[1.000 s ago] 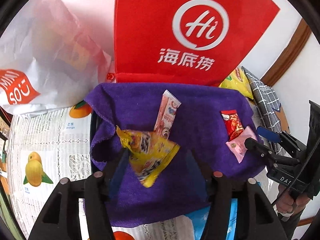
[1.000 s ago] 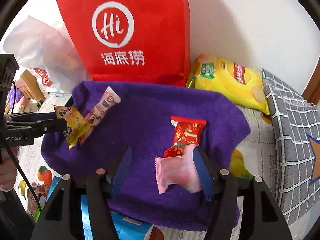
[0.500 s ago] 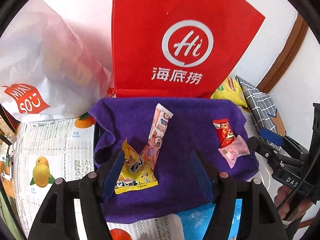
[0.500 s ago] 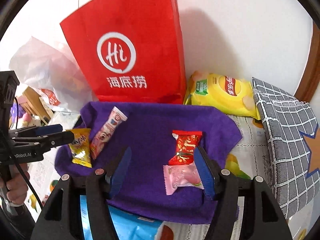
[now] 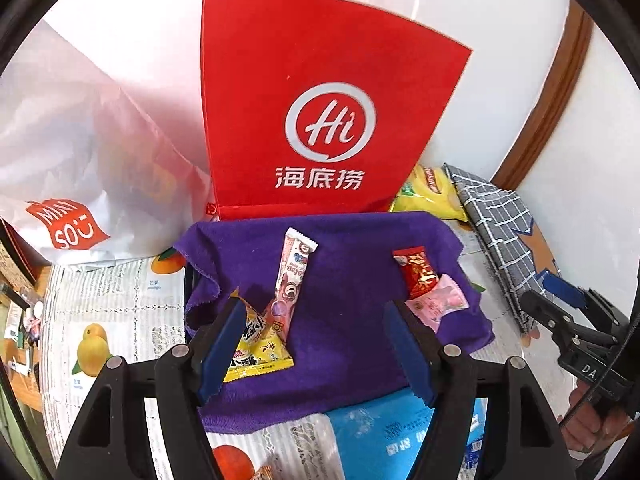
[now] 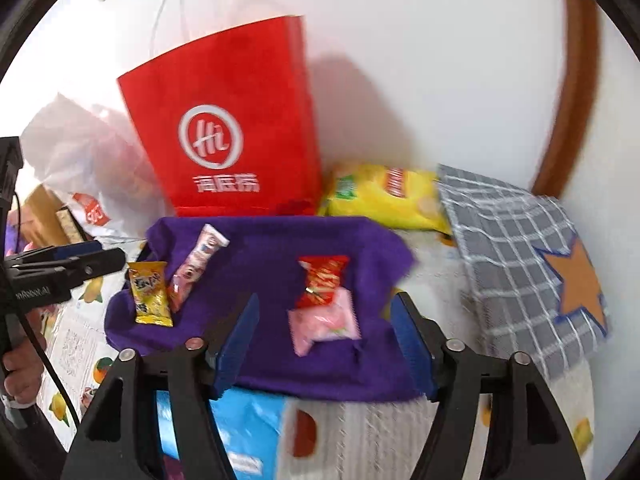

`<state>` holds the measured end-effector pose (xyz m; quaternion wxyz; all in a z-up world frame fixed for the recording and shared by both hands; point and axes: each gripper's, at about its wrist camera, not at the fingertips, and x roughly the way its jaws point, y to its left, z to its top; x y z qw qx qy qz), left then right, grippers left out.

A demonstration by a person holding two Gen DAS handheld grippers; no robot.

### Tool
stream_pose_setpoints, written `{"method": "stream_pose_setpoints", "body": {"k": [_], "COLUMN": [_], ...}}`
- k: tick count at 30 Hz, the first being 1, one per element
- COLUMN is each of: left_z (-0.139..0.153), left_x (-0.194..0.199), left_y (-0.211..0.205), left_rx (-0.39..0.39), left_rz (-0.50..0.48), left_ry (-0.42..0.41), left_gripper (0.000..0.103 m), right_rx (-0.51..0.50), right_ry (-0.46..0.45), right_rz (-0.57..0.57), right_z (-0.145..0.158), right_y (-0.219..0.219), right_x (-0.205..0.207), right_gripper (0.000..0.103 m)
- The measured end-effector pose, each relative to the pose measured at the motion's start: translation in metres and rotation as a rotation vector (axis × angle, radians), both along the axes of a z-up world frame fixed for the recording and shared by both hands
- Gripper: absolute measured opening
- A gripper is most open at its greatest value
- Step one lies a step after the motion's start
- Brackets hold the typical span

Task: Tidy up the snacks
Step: 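Withdraw both grippers from the towel back toward the snack pile, then grasp the blue biscuit packet with the right gripper while the left gripper grasps the pink panda bag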

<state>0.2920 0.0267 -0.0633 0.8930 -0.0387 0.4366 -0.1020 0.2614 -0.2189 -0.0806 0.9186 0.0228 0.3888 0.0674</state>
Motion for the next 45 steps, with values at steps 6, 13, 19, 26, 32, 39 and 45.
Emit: {"method": "stream_pose_setpoints", "body": {"k": [6,13,19,26,32,39,45], "left_z": [0.024,0.033,0.016,-0.009,-0.027,-0.052,-0.07], "left_x": [-0.025,-0.066,-0.096,-0.127,-0.146,-0.158,-0.161], "left_y": [-0.008,-0.011,0.001,0.027,0.044,0.066,0.074], "left_rx": [0.001,0.011,0.035,-0.005,-0.024,-0.061,-0.063], "left_rz": [0.007,-0.008,0.027,0.072,0.104,0.161,0.186], "left_ry": [-0.025,-0.053,-0.028,0.023,0.05,0.092,0.115], "left_gripper": [0.07,0.07,0.07,0.07,0.07,0.07,0.07], "right_rx": [0.039,0.013,0.056,0.104,0.092,-0.02,-0.073], "right_ry": [0.01,0.087,0.16,0.233,0.213,0.168,0.119], "right_rz": [-0.035,-0.015,0.015,0.038,0.038,-0.001,-0.031], "right_z": [-0.002,-0.042,-0.085,-0.123,-0.135,-0.137,-0.137], "right_y": [-0.029,-0.034,-0.026,-0.019,-0.01,0.009,-0.001], "right_x": [-0.041,-0.078,-0.101,-0.115,-0.122,-0.126,-0.133], "right_gripper": [0.07,0.07,0.07,0.07,0.076,0.075,0.046]}}
